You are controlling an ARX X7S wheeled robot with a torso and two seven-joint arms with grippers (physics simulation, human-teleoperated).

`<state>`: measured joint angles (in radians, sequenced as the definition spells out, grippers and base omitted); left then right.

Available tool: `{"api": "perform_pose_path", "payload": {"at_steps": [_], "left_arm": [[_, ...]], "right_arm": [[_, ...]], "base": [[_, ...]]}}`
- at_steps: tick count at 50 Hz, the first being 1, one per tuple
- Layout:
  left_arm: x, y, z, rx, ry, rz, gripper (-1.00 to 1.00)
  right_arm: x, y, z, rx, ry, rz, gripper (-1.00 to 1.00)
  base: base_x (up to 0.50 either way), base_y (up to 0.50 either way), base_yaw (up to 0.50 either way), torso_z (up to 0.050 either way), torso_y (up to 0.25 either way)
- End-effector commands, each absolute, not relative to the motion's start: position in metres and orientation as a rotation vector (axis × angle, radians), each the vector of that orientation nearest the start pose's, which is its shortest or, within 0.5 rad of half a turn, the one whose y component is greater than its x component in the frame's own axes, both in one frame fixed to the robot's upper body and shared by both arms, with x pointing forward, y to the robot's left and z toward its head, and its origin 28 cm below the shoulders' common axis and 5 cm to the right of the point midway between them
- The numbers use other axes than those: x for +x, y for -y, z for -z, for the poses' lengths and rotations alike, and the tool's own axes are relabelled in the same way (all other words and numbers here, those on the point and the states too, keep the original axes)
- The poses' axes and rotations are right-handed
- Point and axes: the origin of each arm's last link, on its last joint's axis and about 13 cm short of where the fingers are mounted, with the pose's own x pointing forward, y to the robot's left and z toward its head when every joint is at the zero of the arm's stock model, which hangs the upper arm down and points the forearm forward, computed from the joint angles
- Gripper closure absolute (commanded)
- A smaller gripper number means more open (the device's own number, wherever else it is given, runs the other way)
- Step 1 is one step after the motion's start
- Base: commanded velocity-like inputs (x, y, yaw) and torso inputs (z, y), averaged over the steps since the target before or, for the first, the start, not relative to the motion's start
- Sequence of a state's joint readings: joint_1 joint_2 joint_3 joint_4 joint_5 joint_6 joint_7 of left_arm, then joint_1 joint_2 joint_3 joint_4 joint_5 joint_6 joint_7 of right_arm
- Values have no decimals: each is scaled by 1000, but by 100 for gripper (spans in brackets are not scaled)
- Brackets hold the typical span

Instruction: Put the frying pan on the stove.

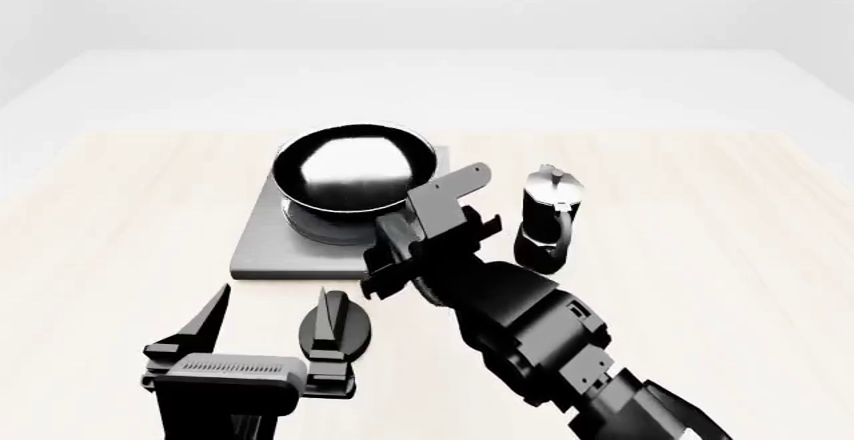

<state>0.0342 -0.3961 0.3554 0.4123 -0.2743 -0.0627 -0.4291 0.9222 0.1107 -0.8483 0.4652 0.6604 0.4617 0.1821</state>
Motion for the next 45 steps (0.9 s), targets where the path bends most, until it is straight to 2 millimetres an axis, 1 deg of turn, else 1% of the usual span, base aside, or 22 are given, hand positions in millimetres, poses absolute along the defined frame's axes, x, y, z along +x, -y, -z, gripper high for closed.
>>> {"api": "perform_pose_path", "payload": {"at_steps": [1,9,16,23,33,42,45], "left_arm": [[185,-203,-75,13,180,35,-100],[185,-203,-75,12,181,34,-100],[184,-204,-76,10,183,32,-100],[183,-205,-79,8,192,29,-100],[181,-205,-83,5,202,35,-100],[177,-205,-88,3,215,44,-100],[176,-205,-89,2,218,46,-100]], "right_arm": [[346,6,-123,-177,-227,-470,-100],[346,6,-129,-162,-213,-472,-100],[334,6,-132,-135,-177,-485,-100],[325,12,-135,-104,-137,-465,-100],[301,16,-144,-51,-60,-472,-100],[275,16,-153,-6,44,-468,-100],[271,18,-158,17,63,-462,-100]], "base": [[0,0,0,0,0],[0,0,0,0,0],[0,0,0,0,0],[0,0,0,0,0],[0,0,0,0,0],[0,0,0,0,0],[0,0,0,0,0]]}}
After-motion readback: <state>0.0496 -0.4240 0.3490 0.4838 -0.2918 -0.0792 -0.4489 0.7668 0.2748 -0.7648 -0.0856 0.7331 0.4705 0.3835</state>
